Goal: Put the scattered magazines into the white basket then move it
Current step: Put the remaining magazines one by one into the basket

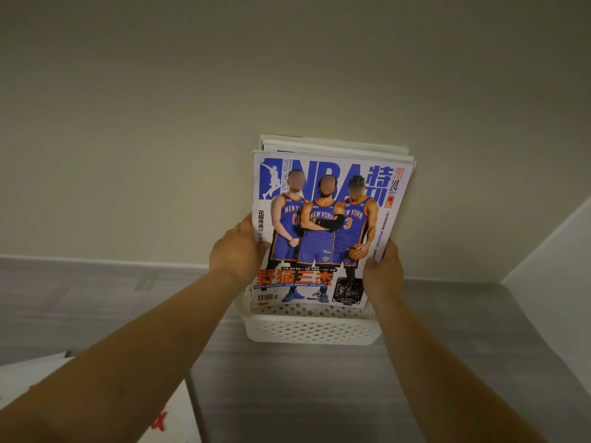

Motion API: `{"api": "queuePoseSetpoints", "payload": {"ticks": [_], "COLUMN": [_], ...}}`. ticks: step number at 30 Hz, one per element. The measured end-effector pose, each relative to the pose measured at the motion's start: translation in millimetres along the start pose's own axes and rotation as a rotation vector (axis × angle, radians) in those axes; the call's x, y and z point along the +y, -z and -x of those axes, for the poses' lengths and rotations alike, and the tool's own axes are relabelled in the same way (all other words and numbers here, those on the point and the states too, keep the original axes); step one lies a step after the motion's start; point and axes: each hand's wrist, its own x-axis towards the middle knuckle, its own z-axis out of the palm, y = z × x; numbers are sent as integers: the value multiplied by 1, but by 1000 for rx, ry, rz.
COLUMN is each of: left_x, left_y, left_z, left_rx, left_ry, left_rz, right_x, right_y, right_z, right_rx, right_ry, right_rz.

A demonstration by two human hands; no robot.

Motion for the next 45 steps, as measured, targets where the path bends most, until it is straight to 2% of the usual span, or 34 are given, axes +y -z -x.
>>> {"api": "queuePoseSetpoints", "payload": {"ticks": [2,6,11,14,16,18,21,23,24,27,30,34,38,43,45], "left_x": [-1,2,-28,-71,-102,-132,-171,-194,-201,-214,-212,-197,-188,-173,-168], "left_y": [2,14,53,87,107,122,142,152,155,162,158,144,139,146,150], "left_z": [-1,11,73,132,173,213,266,295,307,331,339,334,331,326,321], "left_rx": [-54,-183,-103,-75,-54,-47,-41,-39,-45,-45,-122,-253,-223,-165,-172], "left_ry": [8,107,99,182,289,389,537,584,595,558,478,397,531,577,607], "left_rz": [34,317,272,255,243,215,183,141,107,16,16,119,293,770,878], "right_x": [-1,-8,-9,-5,2,10,34,46,49,45,54,71,70,70,70], "right_y": [0,3,14,13,3,-11,-33,-41,-44,-51,-52,-57,-58,-60,-60], "right_z": [2,8,51,108,157,206,270,305,320,347,347,344,347,353,354], "right_rx": [-11,12,116,153,88,-56,-408,-562,-605,-589,-631,-612,-570,-538,-527], "right_ry": [1,23,186,311,343,359,422,477,512,591,560,627,571,495,481], "right_rz": [2,-12,37,115,150,223,447,590,692,894,857,946,993,1021,1013]}}
